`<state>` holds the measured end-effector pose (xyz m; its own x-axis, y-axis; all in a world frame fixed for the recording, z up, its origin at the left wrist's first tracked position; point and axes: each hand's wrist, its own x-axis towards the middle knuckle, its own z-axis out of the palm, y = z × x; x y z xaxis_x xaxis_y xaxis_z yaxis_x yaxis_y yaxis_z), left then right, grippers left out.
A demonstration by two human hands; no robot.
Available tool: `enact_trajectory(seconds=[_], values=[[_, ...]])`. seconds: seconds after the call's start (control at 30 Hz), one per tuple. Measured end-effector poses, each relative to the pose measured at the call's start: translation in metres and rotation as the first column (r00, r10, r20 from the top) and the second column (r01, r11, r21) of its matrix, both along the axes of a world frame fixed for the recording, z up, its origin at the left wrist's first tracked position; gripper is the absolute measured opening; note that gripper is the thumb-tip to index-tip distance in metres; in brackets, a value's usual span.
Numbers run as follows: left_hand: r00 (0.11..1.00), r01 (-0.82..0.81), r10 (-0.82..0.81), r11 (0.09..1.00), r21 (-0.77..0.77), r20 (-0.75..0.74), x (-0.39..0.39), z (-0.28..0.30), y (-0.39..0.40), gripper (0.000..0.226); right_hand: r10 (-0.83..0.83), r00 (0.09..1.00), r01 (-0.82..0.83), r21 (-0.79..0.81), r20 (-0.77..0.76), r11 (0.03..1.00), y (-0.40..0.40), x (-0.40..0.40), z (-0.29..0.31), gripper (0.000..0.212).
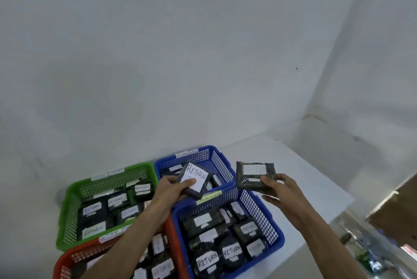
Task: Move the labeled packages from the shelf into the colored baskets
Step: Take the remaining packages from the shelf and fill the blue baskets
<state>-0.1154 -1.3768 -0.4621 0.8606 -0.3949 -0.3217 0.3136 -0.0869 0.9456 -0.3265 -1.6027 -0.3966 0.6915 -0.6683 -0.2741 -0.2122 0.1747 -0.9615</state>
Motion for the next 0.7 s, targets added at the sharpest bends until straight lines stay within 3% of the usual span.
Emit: enact_trajectory(seconds=[0.27, 0.5, 0.63, 0.7], values=[[0.978, -0.188, 0.197, 0.974, 0.125, -0.072, 0.071, -0.058, -0.111, 0.051, 0.206, 0.975, -0.198, 0.097, -0.082, 0.975, -0.117, 0.121, -0.069, 0.027], [0.834, -0.433, 0.511, 0.840, 0.326, -0.209, 0.123, -0.107, -0.188, 0.056, 0.386, 0.910, -0.354, 0.200, -0.152, 0.914, -0.191, 0.203, -0.107, 0.033], [0.805, -0.429, 0.557, 0.784, 0.448, -0.204, 0.143, -0.126, -0.222, 0.051, 0.454, 0.869, -0.414, 0.212, -0.196, 0.885, -0.216, 0.236, -0.124, 0.033], [0.806, -0.409, 0.564, 0.751, 0.519, -0.180, 0.154, -0.137, -0.233, 0.060, 0.475, 0.854, -0.435, 0.211, -0.210, 0.875, -0.226, 0.250, -0.130, 0.033]])
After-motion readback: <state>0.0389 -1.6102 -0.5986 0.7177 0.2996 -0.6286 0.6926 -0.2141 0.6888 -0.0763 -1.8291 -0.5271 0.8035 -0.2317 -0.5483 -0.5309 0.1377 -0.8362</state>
